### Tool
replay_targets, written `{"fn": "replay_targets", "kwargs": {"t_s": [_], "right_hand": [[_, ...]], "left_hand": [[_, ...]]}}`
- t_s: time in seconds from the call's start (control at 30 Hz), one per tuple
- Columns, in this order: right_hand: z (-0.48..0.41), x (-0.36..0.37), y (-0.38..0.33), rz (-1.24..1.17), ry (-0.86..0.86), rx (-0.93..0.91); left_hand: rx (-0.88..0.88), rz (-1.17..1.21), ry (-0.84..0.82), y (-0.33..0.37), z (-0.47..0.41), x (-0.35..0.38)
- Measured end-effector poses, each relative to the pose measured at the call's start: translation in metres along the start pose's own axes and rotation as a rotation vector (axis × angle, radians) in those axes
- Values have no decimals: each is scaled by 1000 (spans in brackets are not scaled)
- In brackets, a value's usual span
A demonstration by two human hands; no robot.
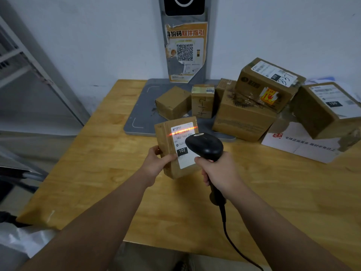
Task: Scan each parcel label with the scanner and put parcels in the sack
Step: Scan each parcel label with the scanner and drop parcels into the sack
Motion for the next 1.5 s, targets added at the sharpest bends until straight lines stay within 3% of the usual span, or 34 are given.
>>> {"fn": "replay_targets", "kwargs": {"t_s": [0.9, 1.2, 1.5], "right_hand": [[3, 8, -2, -2, 9, 15], [49, 43, 3, 4, -164, -29], [123, 126, 52, -29, -342, 25]], "left_hand": [[1, -13, 32, -4, 1, -17], [42, 53, 165, -22, 100, -37], [71, 221, 452, -102, 240, -93]]}}
Point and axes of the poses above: each hand's wrist, its own z-axis away from the middle knuckle, its own x-axis out of the palm, y = z × x, the point moved 7 cm from there along -z, towards the middle knuckle, and after that the axes turned 5 degrees about -y, right-handed, at the moved point
